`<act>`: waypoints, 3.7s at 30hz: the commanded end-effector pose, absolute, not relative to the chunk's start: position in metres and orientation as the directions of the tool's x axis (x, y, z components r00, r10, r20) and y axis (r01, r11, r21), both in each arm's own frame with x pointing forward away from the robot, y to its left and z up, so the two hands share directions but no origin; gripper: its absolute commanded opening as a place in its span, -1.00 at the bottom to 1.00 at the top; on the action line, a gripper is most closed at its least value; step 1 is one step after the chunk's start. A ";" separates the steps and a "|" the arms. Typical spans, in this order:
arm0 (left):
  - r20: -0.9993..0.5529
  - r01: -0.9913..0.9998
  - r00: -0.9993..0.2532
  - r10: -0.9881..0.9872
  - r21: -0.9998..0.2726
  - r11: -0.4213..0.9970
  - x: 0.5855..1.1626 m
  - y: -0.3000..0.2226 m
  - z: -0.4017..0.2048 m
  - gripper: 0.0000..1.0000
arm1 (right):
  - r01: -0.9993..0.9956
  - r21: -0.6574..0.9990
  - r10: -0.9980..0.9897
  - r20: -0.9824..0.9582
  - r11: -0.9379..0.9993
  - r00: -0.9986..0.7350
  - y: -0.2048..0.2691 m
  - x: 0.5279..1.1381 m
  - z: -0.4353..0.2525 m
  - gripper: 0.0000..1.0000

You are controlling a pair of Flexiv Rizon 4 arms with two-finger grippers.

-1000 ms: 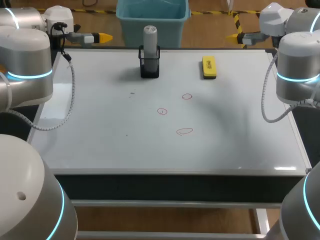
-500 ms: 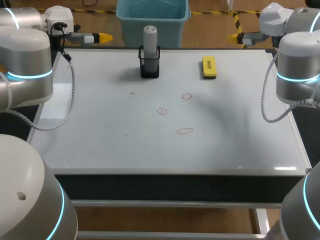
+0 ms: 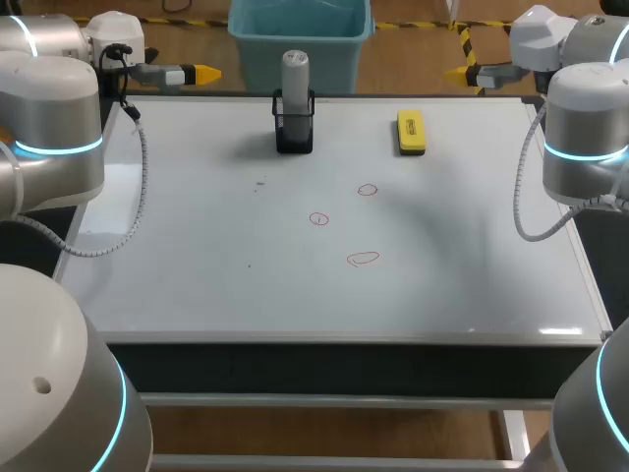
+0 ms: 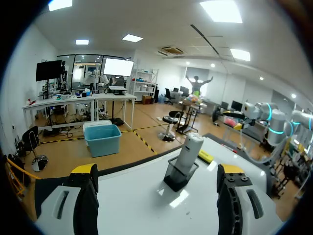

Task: Pick up the inspection probe, press it on each red-marked spot on the whiteboard one by one, put down the probe, pick up the eraser, and wipe off all the red marks.

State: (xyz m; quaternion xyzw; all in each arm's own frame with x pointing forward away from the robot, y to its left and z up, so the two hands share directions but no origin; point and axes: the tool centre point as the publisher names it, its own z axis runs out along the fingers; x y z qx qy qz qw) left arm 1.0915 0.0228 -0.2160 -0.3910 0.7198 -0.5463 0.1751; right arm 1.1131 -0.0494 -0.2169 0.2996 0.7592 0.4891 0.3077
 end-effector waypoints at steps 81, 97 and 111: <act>0.047 -0.067 -0.982 -0.181 -0.992 0.103 1.138 -0.035 -0.271 1.00 | 0.155 0.927 0.756 -0.174 0.343 -0.632 -0.050 1.113 -0.217 1.00; 0.061 -0.061 -0.998 -0.035 -0.998 0.005 1.165 -0.080 -0.286 1.00 | 0.155 0.927 0.756 -0.174 0.343 -0.632 -0.050 1.113 -0.217 1.00; 0.054 -0.054 -0.998 -0.033 -0.999 0.004 1.158 -0.109 -0.277 1.00 | 0.155 0.927 0.756 -0.174 0.343 -0.632 -0.050 1.113 -0.217 1.00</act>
